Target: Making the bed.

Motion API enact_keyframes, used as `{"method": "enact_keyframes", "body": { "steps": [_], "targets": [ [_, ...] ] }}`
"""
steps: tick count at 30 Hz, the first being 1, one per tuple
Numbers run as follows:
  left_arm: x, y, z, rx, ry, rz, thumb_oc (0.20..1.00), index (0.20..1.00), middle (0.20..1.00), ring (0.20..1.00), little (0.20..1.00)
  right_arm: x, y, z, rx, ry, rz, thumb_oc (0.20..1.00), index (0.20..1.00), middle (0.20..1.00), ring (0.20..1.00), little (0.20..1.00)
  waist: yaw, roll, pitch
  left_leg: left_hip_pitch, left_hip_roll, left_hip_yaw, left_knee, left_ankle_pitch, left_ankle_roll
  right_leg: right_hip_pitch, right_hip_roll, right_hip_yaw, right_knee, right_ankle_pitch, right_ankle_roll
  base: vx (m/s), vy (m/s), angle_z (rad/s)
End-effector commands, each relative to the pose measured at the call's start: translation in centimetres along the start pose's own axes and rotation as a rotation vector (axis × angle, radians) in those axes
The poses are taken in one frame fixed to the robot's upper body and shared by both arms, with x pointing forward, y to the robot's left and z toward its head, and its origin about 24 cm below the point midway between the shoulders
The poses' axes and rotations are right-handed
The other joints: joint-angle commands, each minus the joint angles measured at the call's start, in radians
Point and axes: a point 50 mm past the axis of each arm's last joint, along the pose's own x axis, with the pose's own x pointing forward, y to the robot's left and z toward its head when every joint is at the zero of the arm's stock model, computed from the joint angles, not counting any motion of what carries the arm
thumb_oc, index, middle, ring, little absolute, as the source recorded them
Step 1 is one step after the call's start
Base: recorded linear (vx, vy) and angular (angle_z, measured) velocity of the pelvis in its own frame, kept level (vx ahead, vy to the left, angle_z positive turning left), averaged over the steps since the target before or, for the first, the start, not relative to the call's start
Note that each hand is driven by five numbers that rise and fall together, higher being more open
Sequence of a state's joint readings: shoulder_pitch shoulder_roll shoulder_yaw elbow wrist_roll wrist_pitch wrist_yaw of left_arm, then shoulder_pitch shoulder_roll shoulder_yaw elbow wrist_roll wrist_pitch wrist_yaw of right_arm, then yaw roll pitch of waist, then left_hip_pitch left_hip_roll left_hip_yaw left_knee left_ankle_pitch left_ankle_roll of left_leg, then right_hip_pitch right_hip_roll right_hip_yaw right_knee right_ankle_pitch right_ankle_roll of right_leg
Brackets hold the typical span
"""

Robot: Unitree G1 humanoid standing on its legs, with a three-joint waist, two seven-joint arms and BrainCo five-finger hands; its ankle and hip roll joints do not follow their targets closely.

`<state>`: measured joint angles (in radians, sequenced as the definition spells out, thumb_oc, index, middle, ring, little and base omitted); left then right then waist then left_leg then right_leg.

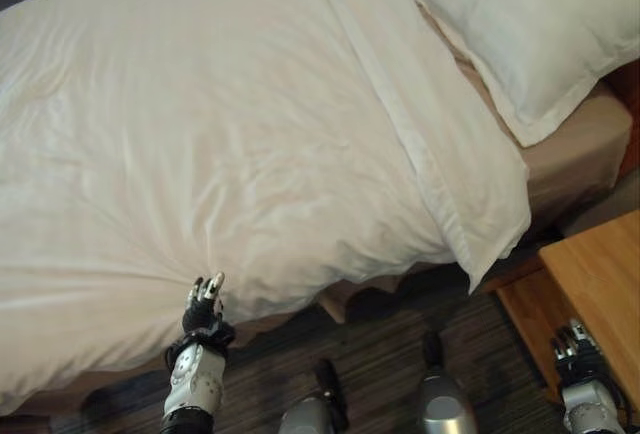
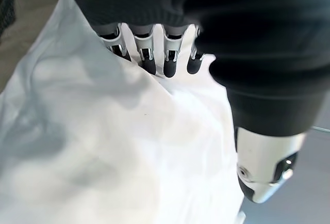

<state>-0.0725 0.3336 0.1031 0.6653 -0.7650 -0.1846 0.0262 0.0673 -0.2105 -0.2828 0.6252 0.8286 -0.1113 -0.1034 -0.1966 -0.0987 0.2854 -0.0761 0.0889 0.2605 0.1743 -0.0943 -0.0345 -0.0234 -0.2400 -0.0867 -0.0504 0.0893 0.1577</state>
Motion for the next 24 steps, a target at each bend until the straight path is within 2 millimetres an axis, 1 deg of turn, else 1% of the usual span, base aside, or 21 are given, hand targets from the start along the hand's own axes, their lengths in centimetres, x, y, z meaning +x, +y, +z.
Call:
{"method": "enact_keyframes", "body": {
  "steps": [1, 2, 3, 4, 5, 7, 8, 10, 11, 12, 13, 14, 15, 16, 17, 19, 20, 21, 22, 23, 24],
  "targets": [
    [-2.5, -6.0, -7.2, 0.171, 0.315, -0.299, 1.0, 1.0, 1.0, 1.0, 1.0, 0.0, 4.7, 0.0, 0.03, -0.046, 0.16, 1.0, 1.0, 1.0, 1.0, 1.0, -0.07, -0.025, -0.081, 0.294, -0.001, 0.016, -0.259, -0.051, -0.033, -0.166, 0.118, -0.012, 0.075, 0.079, 0.022, -0.21, 0.082, 0.11],
    [-2.6, -5.9, -7.4, 0.225, 0.323, -0.298, 1.0, 1.0, 1.0, 1.0, 1.0, -1.2, 6.3, -2.1, 0.055, 0.008, 0.219, 1.0, 1.0, 1.0, 1.0, 1.0, -0.078, -0.035, -0.07, 0.294, 0.005, 0.016, -0.262, -0.042, -0.024, -0.191, 0.143, 0.034, 0.138, 0.095, 0.07, -0.22, 0.081, 0.01],
    [-2.7, -5.7, -7.6, 0.249, 0.332, -0.297, 1.0, 1.0, 1.0, 1.0, 1.0, -1.7, 6.9, -3.0, 0.067, 0.036, 0.251, 1.0, 1.0, 1.0, 1.0, 1.0, -0.08, -0.034, -0.066, 0.285, 0.005, 0.015, -0.262, -0.032, -0.019, -0.195, 0.159, 0.059, 0.164, 0.075, 0.074, -0.33, 0.114, -0.1],
    [-2.7, -5.6, -7.7, 0.278, 0.333, -0.294, 1.0, 1.0, 1.0, 1.0, 1.0, -2.3, 7.5, -3.8, 0.068, 0.06, 0.283, 1.0, 1.0, 1.0, 1.0, 1.0, -0.077, -0.032, -0.065, 0.276, 0.008, 0.015, -0.262, -0.019, -0.01, -0.185, 0.172, 0.083, 0.193, 0.043, 0.068, -0.2, 0.07, -0.26],
    [-2.7, -5.5, -7.7, 0.278, 0.333, -0.293, 1.0, 1.0, 1.0, 1.0, 1.0, -2.3, 7.5, -3.9, 0.069, 0.061, 0.284, 1.0, 1.0, 1.0, 1.0, 1.0, -0.077, -0.035, -0.067, 0.272, 0.005, 0.016, -0.262, -0.015, -0.011, -0.189, 0.17, 0.085, 0.192, 0.047, 0.067, -0.19, 0.054, -0.21],
    [-2.6, -5.3, -7.1, 0.336, 0.306, -0.294, 1.0, 1.0, 1.0, 1.0, 1.0, -3.2, 8.5, -4.8, 0.057, 0.088, 0.35, 1.0, 1.0, 1.0, 1.0, 1.0, -0.061, -0.018, -0.063, 0.261, 0.012, 0.027, -0.262, -0.004, 0.007, -0.157, 0.163, 0.092, 0.257, -0.009, 0.034, -0.17, 0.043, -0.18],
    [-2.6, -5.3, -7.1, 0.337, 0.306, -0.293, 1.0, 1.0, 1.0, 1.0, 1.0, -3.3, 8.6, -4.8, 0.057, 0.089, 0.351, 1.0, 1.0, 1.0, 1.0, 1.0, -0.061, -0.02, -0.065, 0.258, 0.011, 0.028, -0.262, 0.0, 0.006, -0.16, 0.163, 0.093, 0.255, -0.005, 0.033, -0.18, 0.036, -0.27],
    [-2.4, -5.5, -6.0, 0.382, 0.242, -0.306, 1.0, 1.0, 1.0, 1.0, 1.0, -4.0, 9.1, -5.3, 0.03, 0.102, 0.403, 1.0, 1.0, 1.0, 1.0, 1.0, -0.046, -0.002, -0.072, 0.243, 0.013, 0.041, -0.262, 0.01, 0.021, -0.127, 0.145, 0.112, 0.322, -0.039, 0.014, -0.18, 0.043, -0.34],
    [-2.3, -5.6, -5.2, 0.388, 0.202, -0.303, 1.0, 1.0, 1.0, 1.0, 1.0, -4.2, 9.4, -5.2, 0.006, 0.096, 0.429, 1.0, 1.0, 1.0, 1.0, 1.0, -0.037, 0.004, -0.077, 0.238, 0.013, 0.048, -0.262, 0.015, 0.025, -0.109, 0.134, 0.122, 0.338, -0.044, 0.01, -0.16, 0.012, -0.17],
    [-2.3, -5.7, -2.9, 0.374, 0.092, -0.303, 1.0, 1.0, 1.0, 1.0, 1.0, -4.5, 9.8, -5.0, -0.023, 0.086, 0.461, 1.0, 1.0, 1.0, 1.0, 1.0, -0.009, 0.01, -0.092, 0.23, 0.005, 0.05, -0.25, 0.014, 0.025, -0.037, 0.092, 0.139, 0.29, -0.061, 0.003, -0.1, -0.016, -0.16],
    [-2.3, -5.6, -2.9, 0.374, 0.092, -0.302, 1.0, 1.0, 1.0, 1.0, 1.0, -4.5, 9.8, -5.1, -0.023, 0.087, 0.461, 1.0, 1.0, 1.0, 1.0, 1.0, -0.008, 0.01, -0.095, 0.227, 0.006, 0.051, -0.251, 0.018, 0.024, -0.039, 0.094, 0.139, 0.285, -0.056, 0.002, -0.03, -0.026, -0.18],
    [-2.3, -5.8, -1.8, 0.369, 0.042, -0.301, 1.0, 1.0, 1.0, 1.0, 1.0, -4.9, 9.5, -5.2, -0.032, 0.09, 0.466, 1.0, 1.0, 1.0, 1.0, 1.0, 0.0, 0.003, -0.114, 0.22, -0.01, 0.046, -0.252, 0.016, 0.025, 0.013, 0.098, 0.16, 0.203, -0.086, -0.002, 0.0, 0.0, -0.31],
    [-2.4, -5.8, -1.5, 0.352, 0.025, -0.295, 1.0, 1.0, 1.0, 1.0, 1.0, -5.1, 9.3, -5.5, -0.038, 0.104, 0.466, 1.0, 1.0, 1.0, 1.0, 1.0, 0.007, 0.006, -0.127, 0.218, -0.015, 0.049, -0.254, 0.017, 0.024, 0.018, 0.104, 0.169, 0.171, -0.093, -0.001, 0.0, -0.008, -0.24],
    [-2.3, -6.1, -0.3, 0.337, -0.033, -0.296, 1.0, 1.0, 1.0, 1.0, 1.0, -5.0, 9.5, -5.5, -0.065, 0.098, 0.48, 1.0, 1.0, 1.0, 1.0, 1.0, 0.024, 0.007, -0.137, 0.214, -0.018, 0.052, -0.248, 0.018, 0.023, 0.034, 0.103, 0.173, 0.128, -0.108, -0.002, -0.02, -0.061, -0.3],
    [-2.7, -6.9, 0.8, 0.311, -0.095, -0.33, 1.0, 1.0, 1.0, 1.0, 1.0, -5.1, 10.0, -5.5, -0.106, 0.096, 0.515, 1.0, 1.0, 1.0, 1.0, 1.0, 0.04, 0.01, -0.148, 0.207, -0.018, 0.049, -0.246, 0.025, 0.018, 0.045, 0.111, 0.193, 0.08, -0.099, -0.007, -0.04, -0.096, -0.37],
    [-2.8, -7.6, 1.6, 0.286, -0.137, -0.351, 1.0, 1.0, 1.0, 1.0, 1.0, -5.1, 10.9, -4.8, -0.142, 0.064, 0.561, 1.0, 1.0, 1.0, 1.0, 1.0, 0.045, 0.015, -0.153, 0.206, -0.009, 0.06, -0.251, 0.032, 0.012, 0.051, 0.108, 0.195, 0.046, -0.09, -0.009, -0.07, -0.105, -0.49],
    [-3.1, -8.4, 2.4, 0.273, -0.176, -0.398, 1.0, 1.0, 1.0, 1.0, 1.0, -5.3, 11.8, -3.9, -0.168, 0.019, 0.613, 1.0, 1.0, 1.0, 1.0, 1.0, 0.047, 0.019, -0.158, 0.201, -0.001, 0.064, -0.253, 0.043, 0.006, 0.059, 0.108, 0.185, 0.029, -0.089, -0.014, -0.06, -0.074, -0.47],
    [-3.1, -8.4, 2.4, 0.273, -0.175, -0.397, 1.0, 1.0, 1.0, 1.0, 1.0, -5.4, 11.8, -3.9, -0.169, 0.019, 0.612, 1.0, 1.0, 1.0, 1.0, 1.0, 0.046, 0.019, -0.159, 0.201, -0.001, 0.063, -0.253, 0.043, 0.005, 0.06, 0.108, 0.184, 0.027, -0.088, -0.014, -0.06, -0.093, -0.41],
    [-3.4, -9.0, 2.7, 0.267, -0.197, -0.425, 1.0, 1.0, 1.0, 1.0, 1.0, -5.7, 12.6, -2.8, -0.246, -0.048, 0.665, 1.0, 1.0, 1.0, 1.0, 1.0, 0.046, 0.022, -0.161, 0.195, 0.008, 0.059, -0.255, 0.055, -0.002, 0.068, 0.11, 0.173, 0.016, -0.091, -0.02, -0.03, -0.049, -0.19],
    [-3.4, -9.0, 2.6, 0.267, -0.197, -0.425, 1.0, 1.0, 1.0, 1.0, 1.0, -5.7, 12.6, -2.8, -0.247, -0.048, 0.665, 1.0, 1.0, 1.0, 1.0, 1.0, 0.044, 0.023, -0.161, 0.195, 0.008, 0.058, -0.255, 0.055, -0.002, 0.069, 0.11, 0.172, 0.016, -0.09, -0.02, -0.04, -0.06, -0.06],
    [-3.6, -9.0, 2.5, 0.27, -0.195, -0.431, 1.0, 1.0, 1.0, 1.0, 1.0, -5.8, 12.9, -2.2, -0.287, -0.08, 0.685, 1.0, 1.0, 1.0, 1.0, 1.0, 0.043, 0.025, -0.162, 0.194, 0.011, 0.054, -0.256, 0.058, -0.004, 0.072, 0.11, 0.167, 0.011, -0.09, -0.022, -0.04, -0.043, 0.02]
  ]
}}
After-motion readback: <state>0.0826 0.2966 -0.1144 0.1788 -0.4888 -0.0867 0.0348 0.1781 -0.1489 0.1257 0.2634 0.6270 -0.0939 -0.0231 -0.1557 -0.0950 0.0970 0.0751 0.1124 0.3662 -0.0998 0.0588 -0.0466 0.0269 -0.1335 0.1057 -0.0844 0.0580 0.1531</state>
